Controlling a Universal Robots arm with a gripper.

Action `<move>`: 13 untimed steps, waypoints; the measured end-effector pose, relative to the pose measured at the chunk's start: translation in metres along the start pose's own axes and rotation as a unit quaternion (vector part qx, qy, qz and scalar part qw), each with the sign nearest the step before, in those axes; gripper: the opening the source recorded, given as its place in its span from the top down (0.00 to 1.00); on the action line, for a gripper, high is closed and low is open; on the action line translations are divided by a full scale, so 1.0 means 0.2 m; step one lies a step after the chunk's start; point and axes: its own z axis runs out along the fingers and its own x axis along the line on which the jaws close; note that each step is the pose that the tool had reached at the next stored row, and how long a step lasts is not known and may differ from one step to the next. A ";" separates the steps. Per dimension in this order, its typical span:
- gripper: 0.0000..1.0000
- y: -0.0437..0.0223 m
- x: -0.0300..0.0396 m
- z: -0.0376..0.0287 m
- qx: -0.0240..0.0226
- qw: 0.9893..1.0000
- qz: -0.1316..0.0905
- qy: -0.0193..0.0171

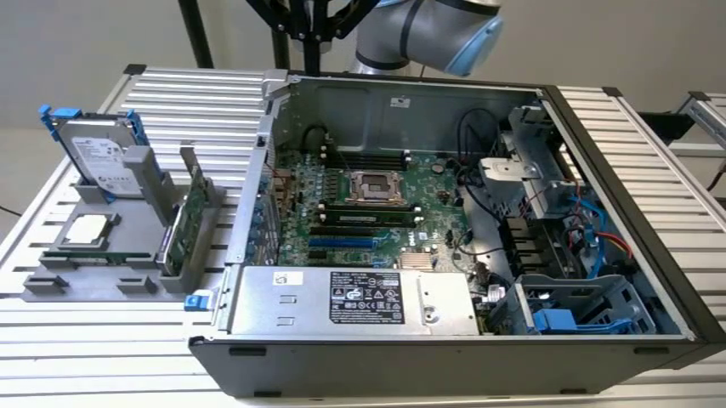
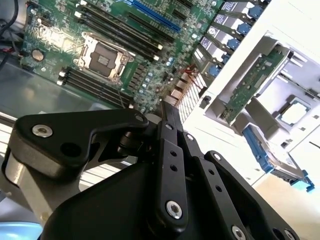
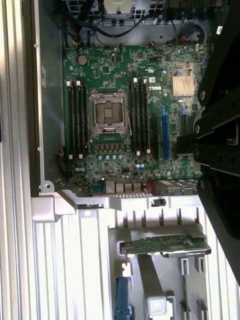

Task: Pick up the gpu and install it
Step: 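Reach for the gpu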

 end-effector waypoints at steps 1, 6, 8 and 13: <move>1.00 -0.001 0.008 0.000 0.000 1.000 0.000 0.000; 1.00 -0.003 0.041 -0.001 0.000 1.000 0.000 0.000; 1.00 -0.004 0.054 -0.001 0.000 1.000 0.000 0.000; 1.00 -0.006 0.083 -0.002 0.000 1.000 0.000 0.000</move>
